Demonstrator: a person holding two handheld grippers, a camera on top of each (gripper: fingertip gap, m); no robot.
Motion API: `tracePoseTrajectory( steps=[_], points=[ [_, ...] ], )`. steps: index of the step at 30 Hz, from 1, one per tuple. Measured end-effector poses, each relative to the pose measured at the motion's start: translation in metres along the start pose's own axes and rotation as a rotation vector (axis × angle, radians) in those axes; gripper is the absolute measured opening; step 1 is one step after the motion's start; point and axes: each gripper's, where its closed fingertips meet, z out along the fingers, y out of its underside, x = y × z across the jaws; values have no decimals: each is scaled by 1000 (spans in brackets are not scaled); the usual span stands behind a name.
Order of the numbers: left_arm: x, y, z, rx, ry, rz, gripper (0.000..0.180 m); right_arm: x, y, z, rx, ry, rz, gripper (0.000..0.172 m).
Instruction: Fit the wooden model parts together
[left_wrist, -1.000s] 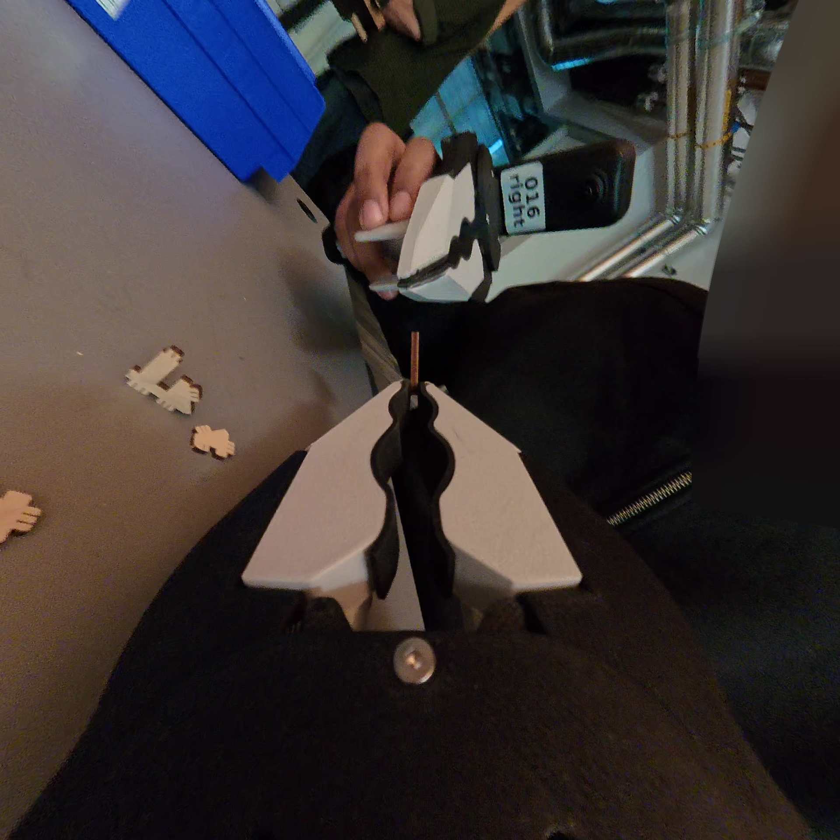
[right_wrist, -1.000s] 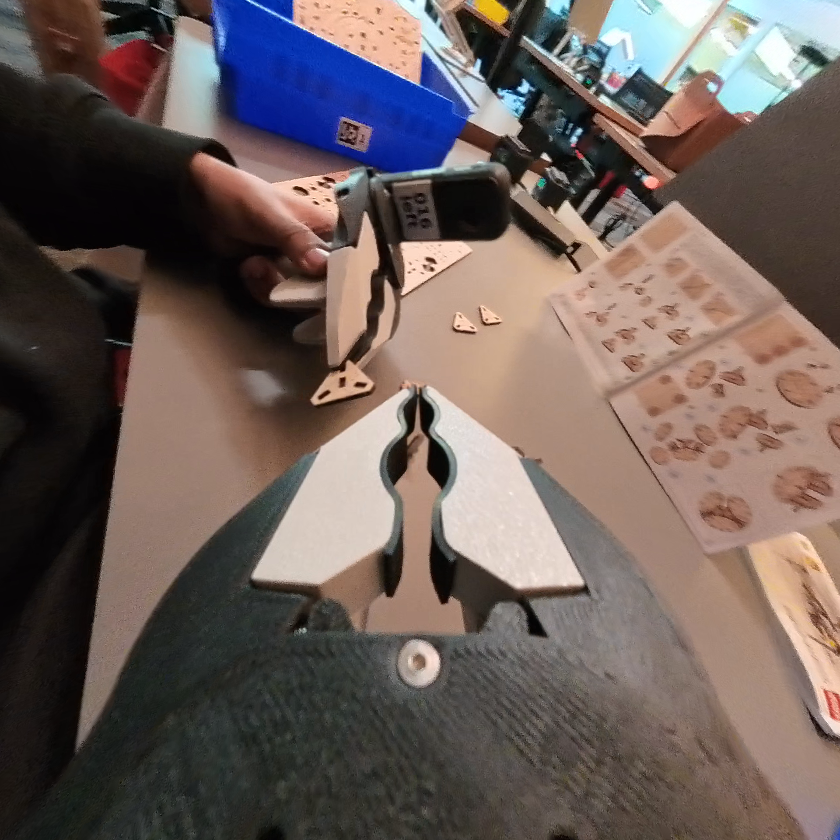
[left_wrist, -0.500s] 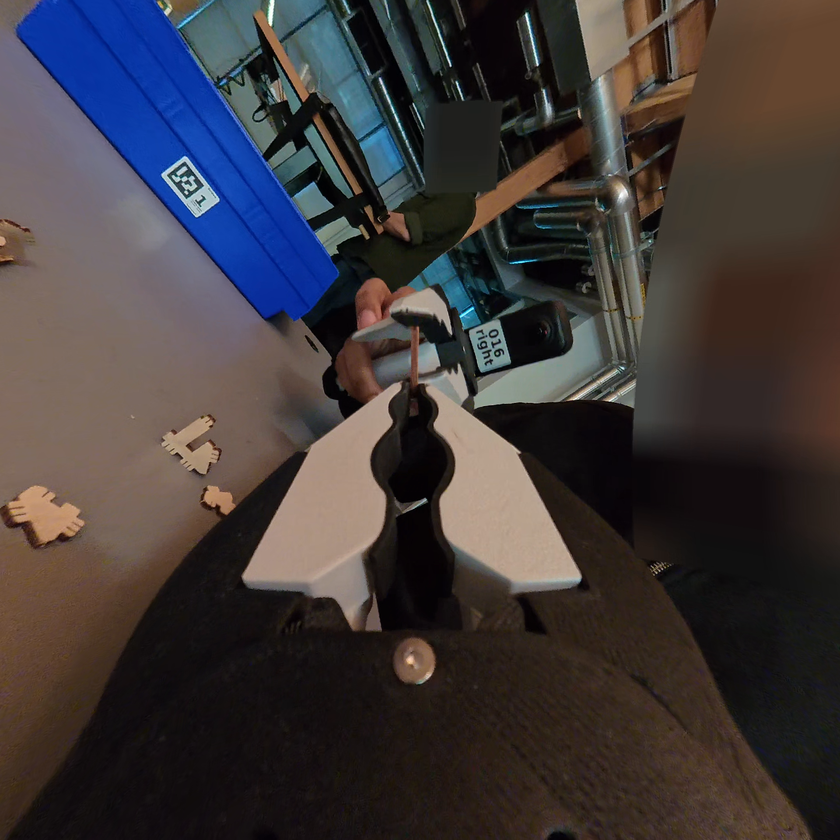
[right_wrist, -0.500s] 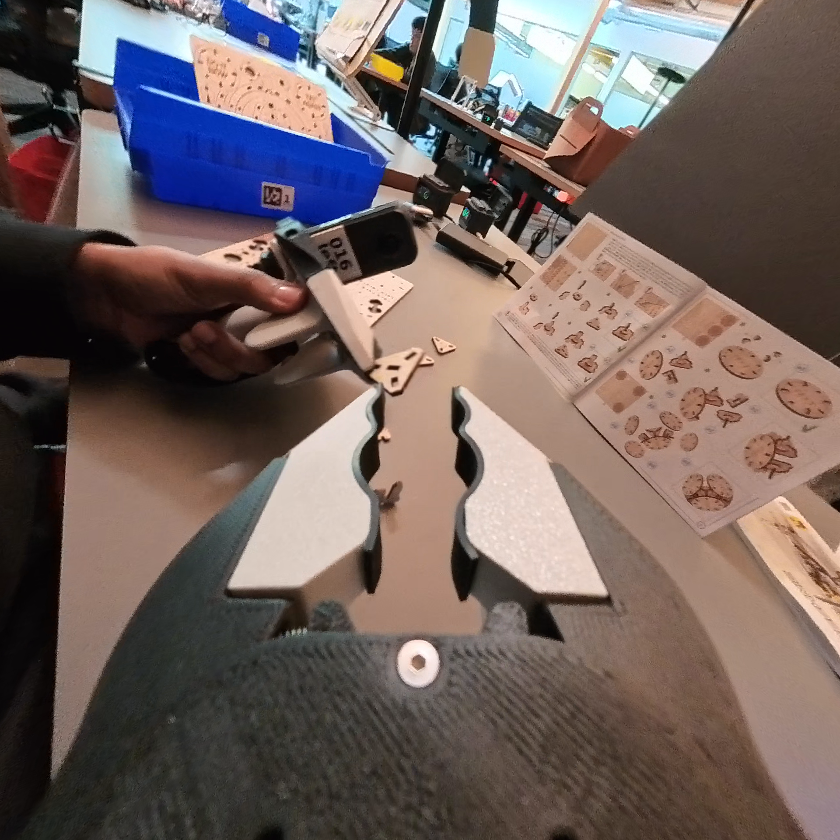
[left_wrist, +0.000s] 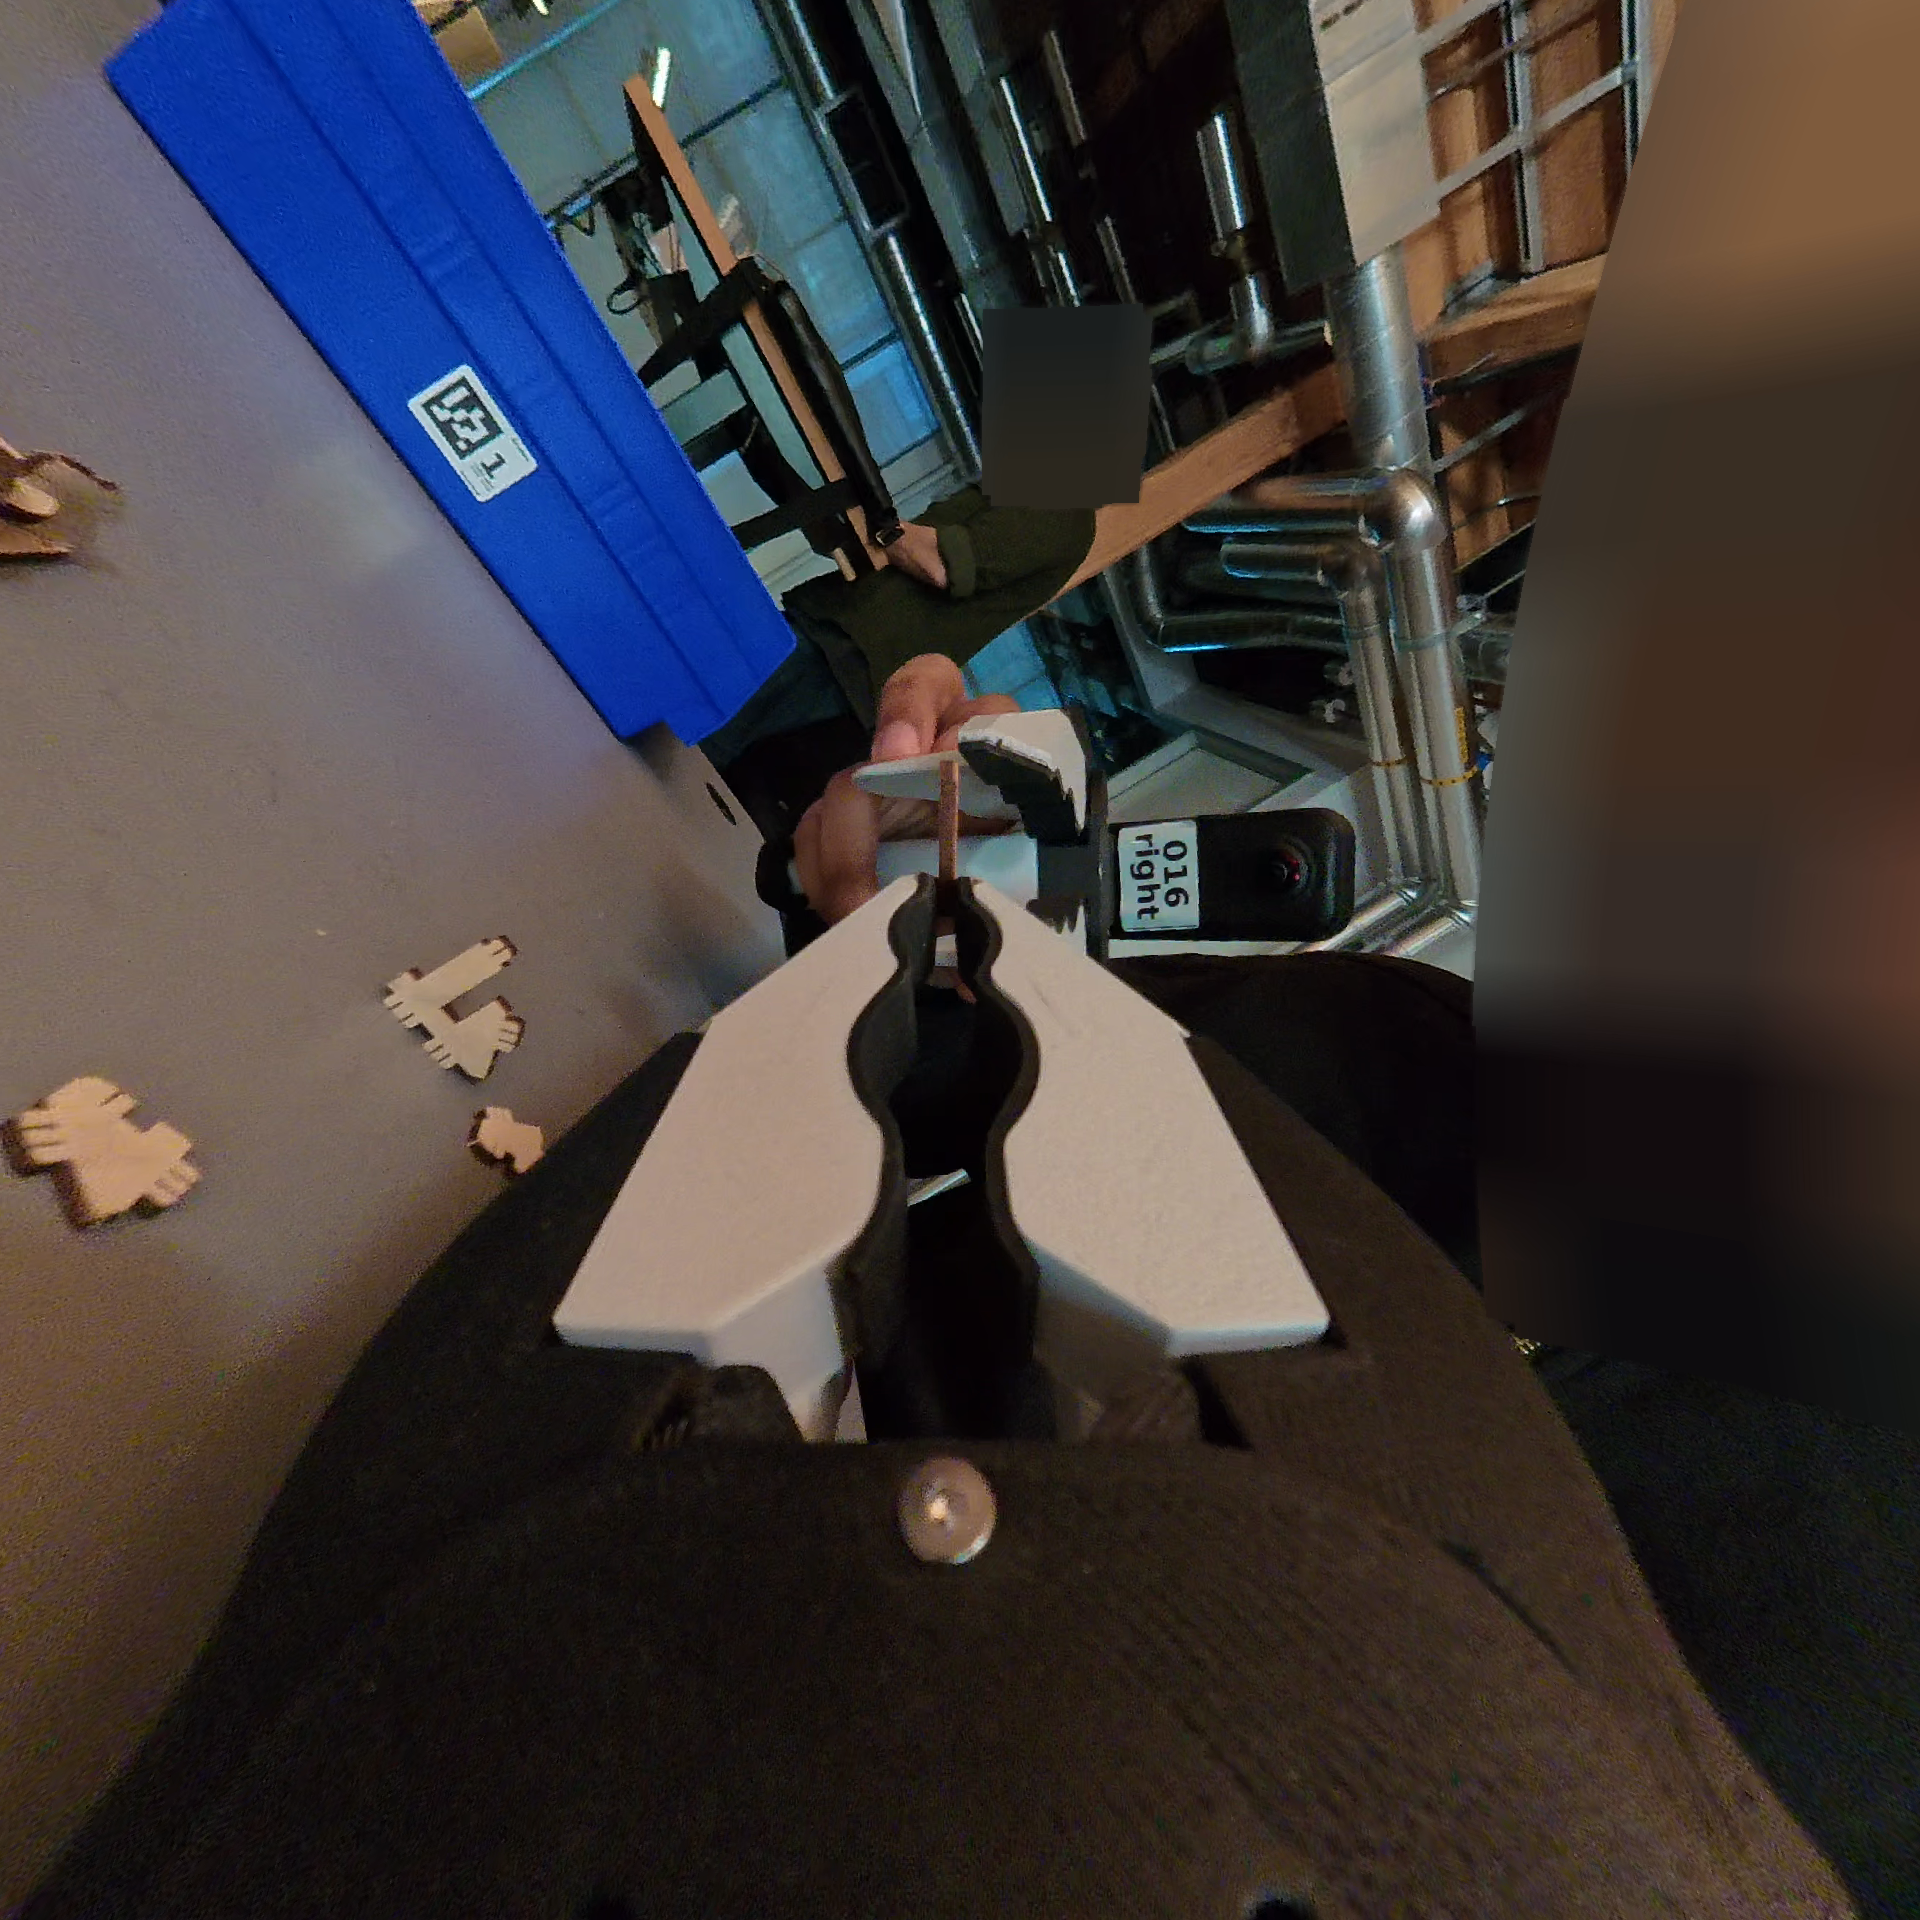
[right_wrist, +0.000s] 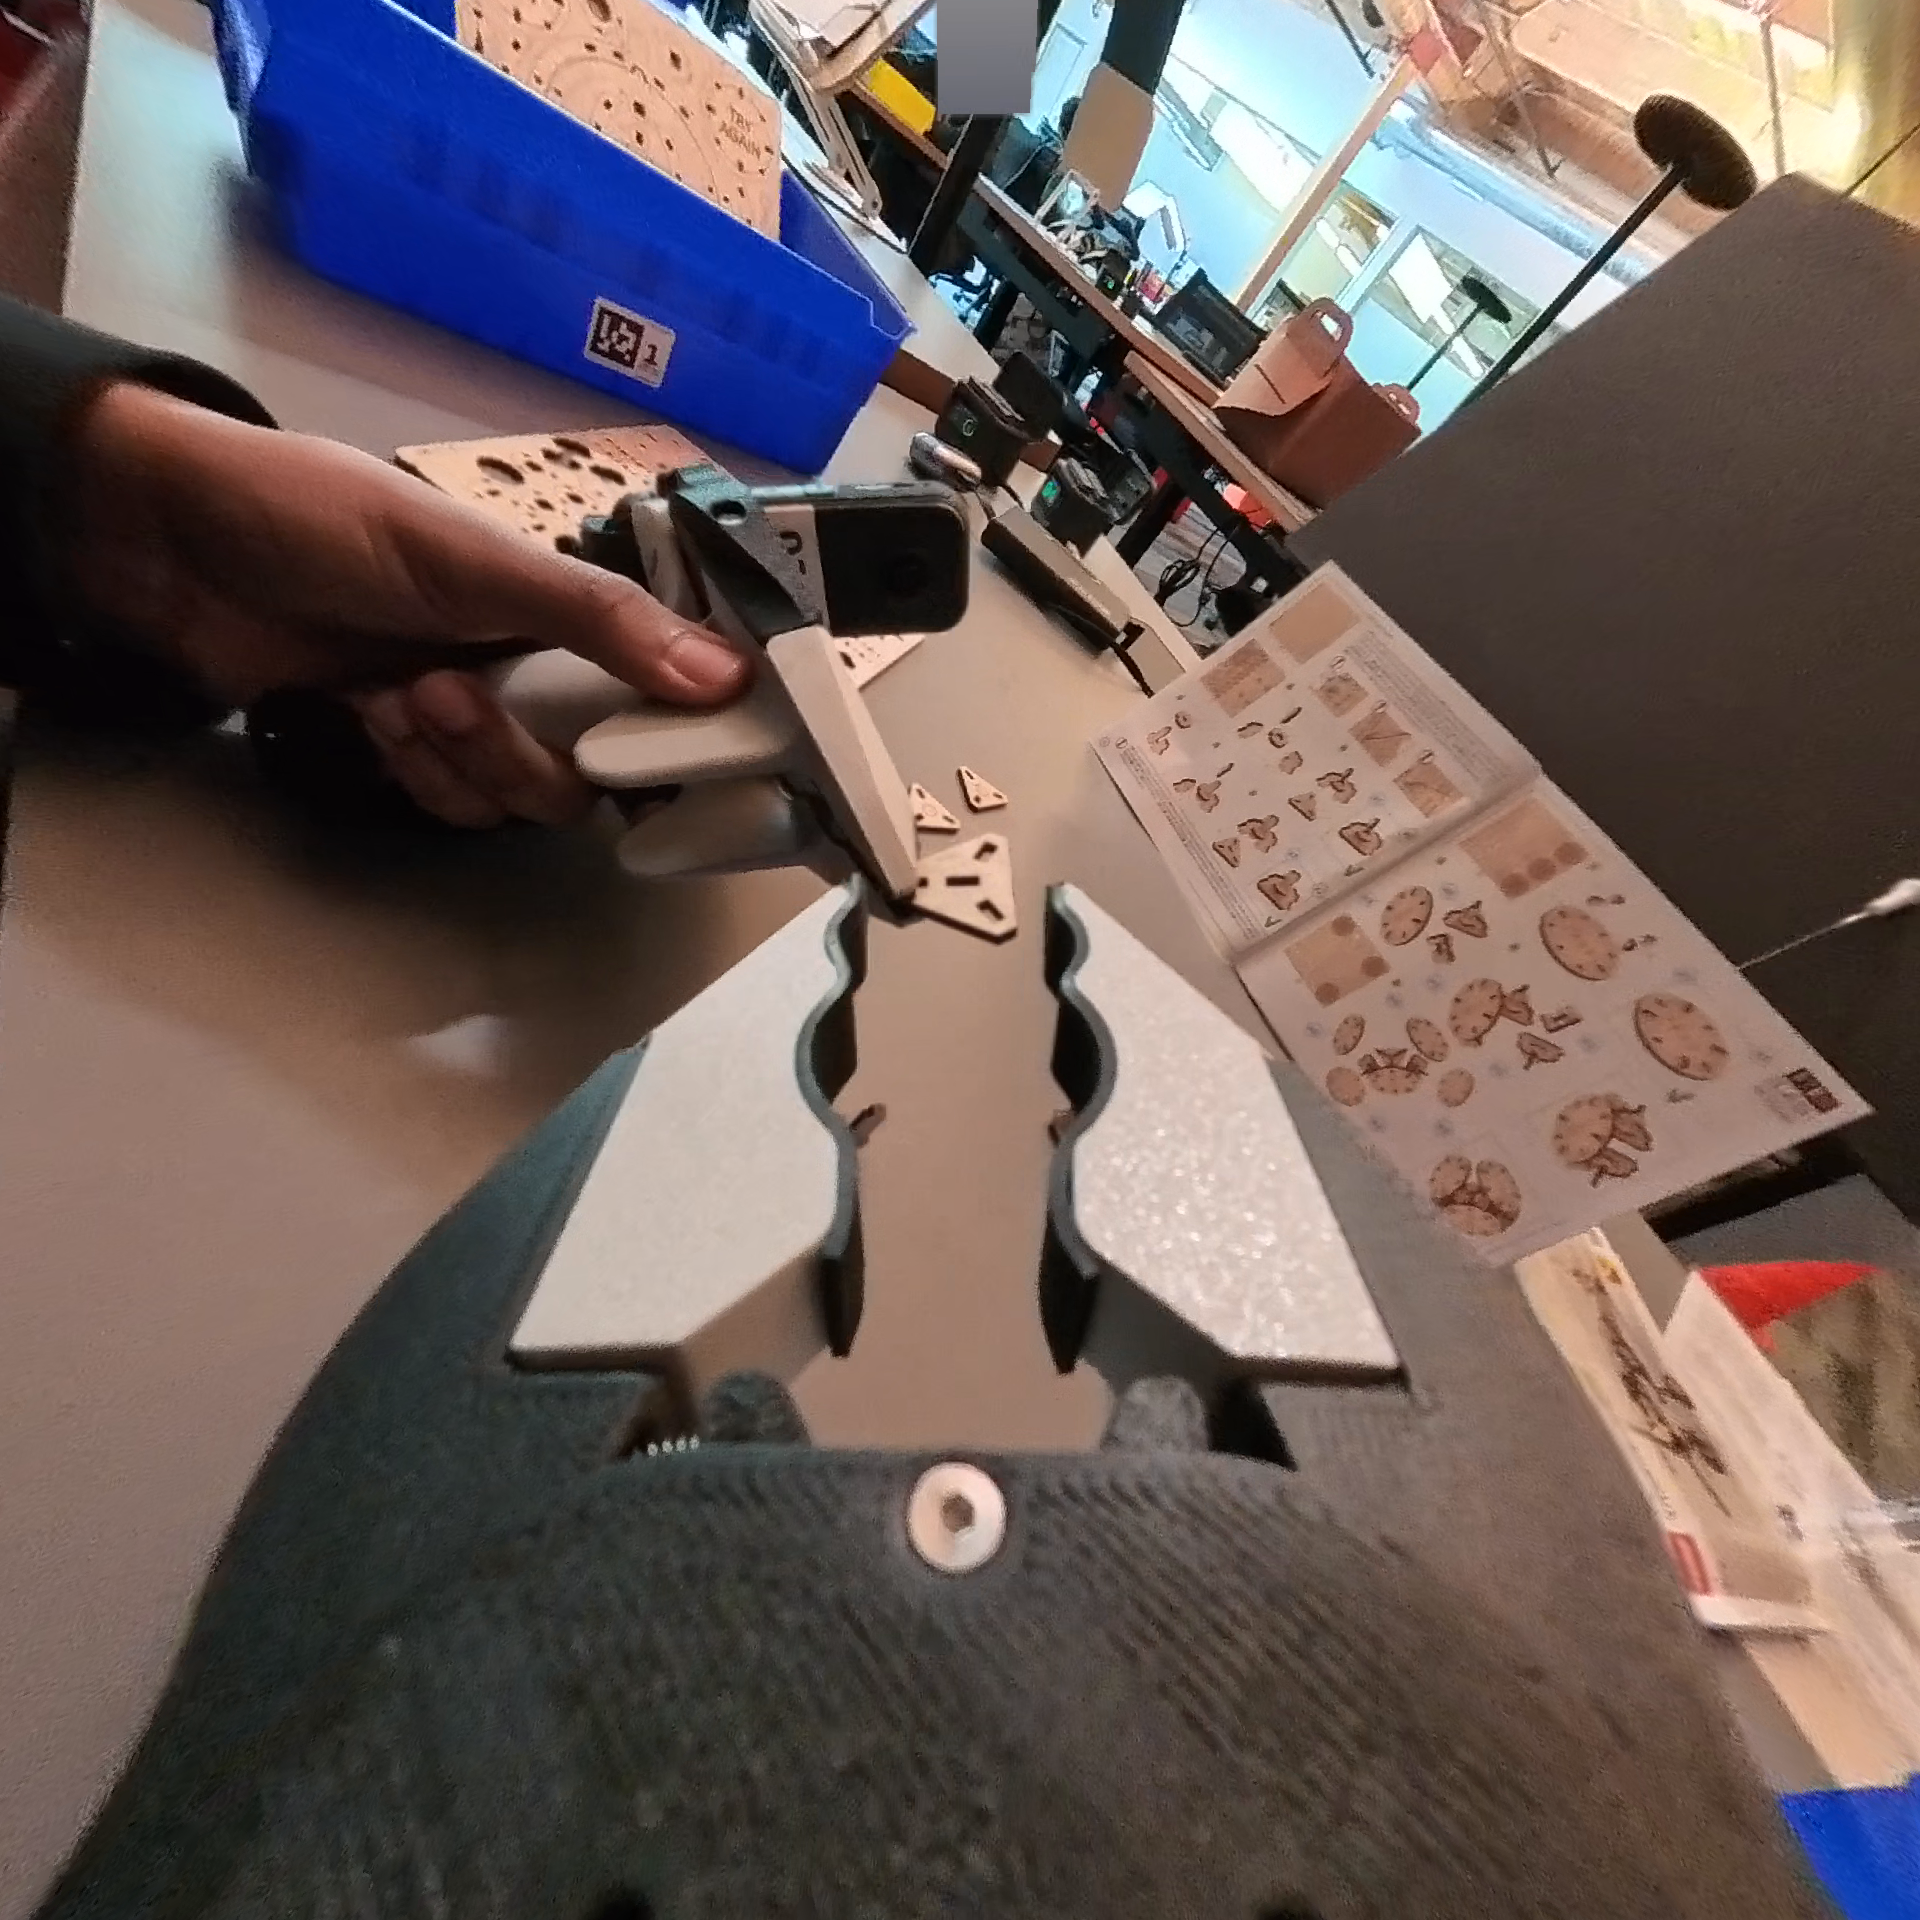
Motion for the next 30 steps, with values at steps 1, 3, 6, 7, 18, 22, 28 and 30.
tracePoseTrajectory(
  steps=[1,3,6,7,18,22,28,30],
  points=[
    [1,1,1,-2,8,-3,0,0,0,1,-1,4,-11,33],
    [1,3,3,-7,11,-3,0,-2,-1,3,-1,-4,-26,26],
    [3,2,2,-10,19,-3,0,-3,-2,4,3,-15,-36,25],
    [3,3,1,-15,19,1,0,-4,-2,4,3,-21,-33,24],
    [-23,-17,-29,-2,-287,186,6,12,50,5,-72,-218,283,0],
    [-35,-14,-29,-42,-377,221,6,8,52,11,-52,-321,393,0],
    [-42,-13,-27,-68,-393,220,7,8,67,6,-155,-290,276,0],
    [-42,-15,-26,-66,-382,224,6,30,82,6,-203,-205,267,9]
  ],
)
